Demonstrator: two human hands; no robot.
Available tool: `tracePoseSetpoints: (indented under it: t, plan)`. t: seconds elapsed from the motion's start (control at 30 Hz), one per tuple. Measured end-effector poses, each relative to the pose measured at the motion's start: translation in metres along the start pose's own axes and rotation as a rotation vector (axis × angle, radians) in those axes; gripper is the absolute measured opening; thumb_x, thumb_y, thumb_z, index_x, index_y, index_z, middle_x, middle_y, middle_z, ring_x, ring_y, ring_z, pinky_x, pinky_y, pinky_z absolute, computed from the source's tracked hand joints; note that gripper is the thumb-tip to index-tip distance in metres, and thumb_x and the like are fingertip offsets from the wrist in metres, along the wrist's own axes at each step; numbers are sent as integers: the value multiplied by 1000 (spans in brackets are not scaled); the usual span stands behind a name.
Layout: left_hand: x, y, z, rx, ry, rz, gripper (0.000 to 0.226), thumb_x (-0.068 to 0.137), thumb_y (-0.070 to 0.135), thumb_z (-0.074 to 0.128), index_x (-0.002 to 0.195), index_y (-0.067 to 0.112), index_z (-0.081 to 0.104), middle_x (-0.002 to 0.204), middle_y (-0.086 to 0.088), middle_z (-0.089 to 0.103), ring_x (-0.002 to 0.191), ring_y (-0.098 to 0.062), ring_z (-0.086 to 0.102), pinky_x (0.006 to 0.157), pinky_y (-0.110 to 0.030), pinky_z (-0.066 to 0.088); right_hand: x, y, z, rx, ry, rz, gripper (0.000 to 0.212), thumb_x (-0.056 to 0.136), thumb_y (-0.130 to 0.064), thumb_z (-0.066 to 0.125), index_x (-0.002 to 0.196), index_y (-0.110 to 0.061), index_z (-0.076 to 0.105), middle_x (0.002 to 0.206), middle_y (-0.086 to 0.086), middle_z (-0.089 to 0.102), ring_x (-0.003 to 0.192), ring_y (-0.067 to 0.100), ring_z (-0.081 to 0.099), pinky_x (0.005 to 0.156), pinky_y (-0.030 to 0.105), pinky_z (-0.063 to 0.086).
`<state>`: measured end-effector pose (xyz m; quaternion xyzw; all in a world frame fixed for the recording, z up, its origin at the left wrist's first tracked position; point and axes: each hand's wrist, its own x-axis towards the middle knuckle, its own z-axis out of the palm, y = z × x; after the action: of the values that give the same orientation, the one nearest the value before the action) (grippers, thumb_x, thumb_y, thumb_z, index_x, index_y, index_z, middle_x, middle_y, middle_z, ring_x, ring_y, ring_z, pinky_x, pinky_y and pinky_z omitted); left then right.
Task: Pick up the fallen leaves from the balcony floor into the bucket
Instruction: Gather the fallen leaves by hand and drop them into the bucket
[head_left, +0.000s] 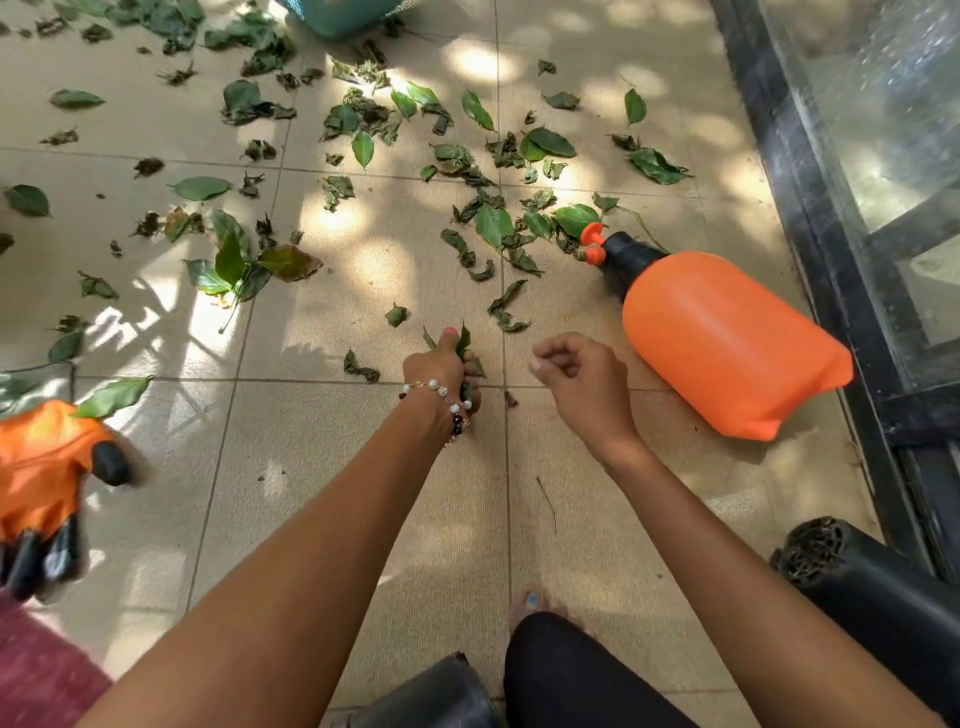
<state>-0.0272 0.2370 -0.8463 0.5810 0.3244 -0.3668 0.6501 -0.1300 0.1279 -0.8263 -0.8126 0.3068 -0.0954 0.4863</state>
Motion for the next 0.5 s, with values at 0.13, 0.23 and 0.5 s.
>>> tracePoseSetpoints:
  t: [0.13,0.23,0.5]
  plan:
    - [7,-8,-12,100,91,53,47,95,46,55,71,6,55,57,-6,50,31,-13,37,37,-17,35,-10,26,15,-365,-208,12,37,79,-22,78,113,-10,67,98,3,58,89,14,54,77,22,44]
    - [11,-16,-16,160,102,34,57,89,61,52,82,6,60,65,-7,57,44,-17,48,50,-24,43,-16,31,32,-535,-167,-155,24,85,-19,71,106,-6,67,98,8,58,93,21,53,72,23,33]
    - [-1,-30,-11,257,-4,20,61,75,72,59,77,11,57,59,-4,55,46,-18,46,56,-28,42,-33,21,1,-332,-208,23,9,84,-9,66,75,-9,66,72,2,65,61,3,54,57,10,39]
